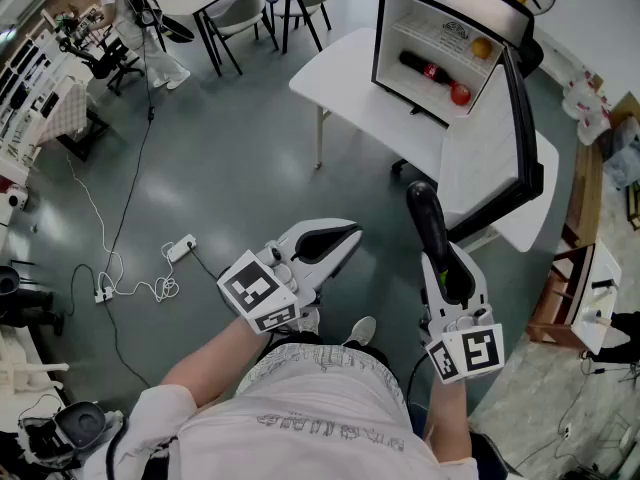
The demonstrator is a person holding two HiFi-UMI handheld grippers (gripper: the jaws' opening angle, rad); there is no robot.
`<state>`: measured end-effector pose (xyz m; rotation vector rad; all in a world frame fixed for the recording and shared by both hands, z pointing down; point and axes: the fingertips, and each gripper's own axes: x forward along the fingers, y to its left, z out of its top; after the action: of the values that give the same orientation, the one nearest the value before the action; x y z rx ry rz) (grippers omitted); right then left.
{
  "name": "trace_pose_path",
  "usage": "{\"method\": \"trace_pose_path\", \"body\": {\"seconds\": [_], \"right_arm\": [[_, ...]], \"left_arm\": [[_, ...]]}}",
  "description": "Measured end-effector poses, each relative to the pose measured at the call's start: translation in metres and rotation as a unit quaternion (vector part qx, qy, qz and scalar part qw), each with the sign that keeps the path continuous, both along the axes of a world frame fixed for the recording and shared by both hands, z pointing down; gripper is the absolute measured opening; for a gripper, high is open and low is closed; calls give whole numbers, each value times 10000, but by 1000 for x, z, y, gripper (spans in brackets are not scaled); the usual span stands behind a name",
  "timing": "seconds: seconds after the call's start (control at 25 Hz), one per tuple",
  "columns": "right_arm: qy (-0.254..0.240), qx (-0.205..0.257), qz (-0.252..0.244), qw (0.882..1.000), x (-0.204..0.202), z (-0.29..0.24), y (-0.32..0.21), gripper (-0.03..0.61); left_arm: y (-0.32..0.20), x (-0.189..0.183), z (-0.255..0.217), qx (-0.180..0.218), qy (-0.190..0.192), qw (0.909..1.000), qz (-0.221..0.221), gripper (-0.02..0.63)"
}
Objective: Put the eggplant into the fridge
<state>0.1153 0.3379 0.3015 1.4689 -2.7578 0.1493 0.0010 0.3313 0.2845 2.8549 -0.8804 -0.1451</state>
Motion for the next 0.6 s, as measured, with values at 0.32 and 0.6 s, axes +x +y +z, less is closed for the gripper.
{"method": "trace_pose_path", "body": {"seconds": [0.32, 0.6], "right_arm": [[-104, 57, 20, 9999, 14, -1, -3, 129], [-50, 39, -229, 9997, 35, 5, -7, 129]], "left_arm": [[-1, 10, 2, -7, -16, 9999, -100, 8], [-5, 34, 7, 21, -14, 9996, -288, 8]]}}
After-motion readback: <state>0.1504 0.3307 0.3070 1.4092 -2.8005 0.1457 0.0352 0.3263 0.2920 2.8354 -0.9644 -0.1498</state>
